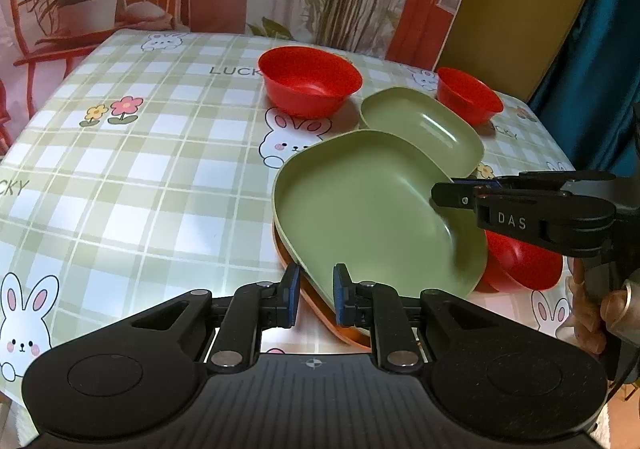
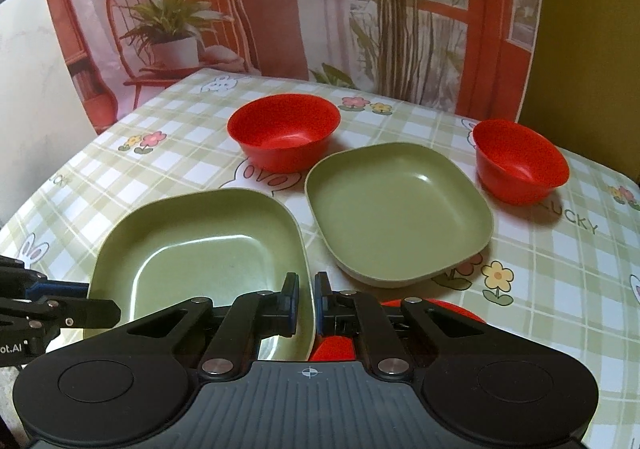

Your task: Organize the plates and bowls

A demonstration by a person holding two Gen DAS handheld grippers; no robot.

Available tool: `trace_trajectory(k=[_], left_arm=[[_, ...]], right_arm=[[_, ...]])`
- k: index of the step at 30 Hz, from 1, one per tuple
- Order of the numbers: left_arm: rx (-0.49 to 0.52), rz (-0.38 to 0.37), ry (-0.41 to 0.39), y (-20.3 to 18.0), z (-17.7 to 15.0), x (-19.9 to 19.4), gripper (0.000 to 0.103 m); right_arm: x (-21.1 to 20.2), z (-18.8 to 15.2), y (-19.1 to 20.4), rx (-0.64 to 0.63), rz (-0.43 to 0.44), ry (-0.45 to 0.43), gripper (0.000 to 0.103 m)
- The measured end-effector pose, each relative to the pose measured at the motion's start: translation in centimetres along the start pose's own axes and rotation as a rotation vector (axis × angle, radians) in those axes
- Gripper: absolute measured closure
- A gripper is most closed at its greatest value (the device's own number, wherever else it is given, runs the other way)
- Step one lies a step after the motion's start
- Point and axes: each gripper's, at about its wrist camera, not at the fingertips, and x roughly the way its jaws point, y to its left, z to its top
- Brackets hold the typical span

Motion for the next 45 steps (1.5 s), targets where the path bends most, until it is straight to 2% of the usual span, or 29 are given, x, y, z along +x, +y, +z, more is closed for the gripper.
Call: trace_trajectory(k=[8, 15, 27, 31, 38, 42, 45], left_arm=[[-0.02, -0.011, -0.003, 0.1, -0.3, 0.4, 0.084], [-0.045, 0.001, -0.045, 0.5, -0.5, -0.1, 0.084], [-0.085, 0.022, -0.036, 0.7, -1.1, 0.8, 0.081], [-0.092, 0.029, -0.061, 1.1, -1.0, 0.2, 0.081], [-0.09, -0.002, -0.166, 1.8, 1.1, -1.6, 0.081], [-0.069, -0.059, -0.218, 1.5, 3.6, -2.1, 0.081], [-0.05, -0.1, -0.224, 0.7, 5.7, -1.5, 0.081]], right_arm=[[0.3, -0.4, 0.1, 0.017, -0.005, 0.008, 0.093], [-0.7, -0.5, -0.7, 0.061, -0.017, -0.018, 0.092], [-0.6, -0.7, -0.6, 0.06, -0.013, -0.019, 0.091], [-1.5, -0.5, -0.9, 0.071, -0.02, -0.054, 0.09], [-2.7, 0.6, -3.0, 0.095, -0.084, -0.111, 0.09], [-2.7, 1.1, -4.8, 0.128, -0.115, -0.134, 0.09], [-2.5, 1.6, -6.3, 0.138, -0.145, -0.152, 0.09]])
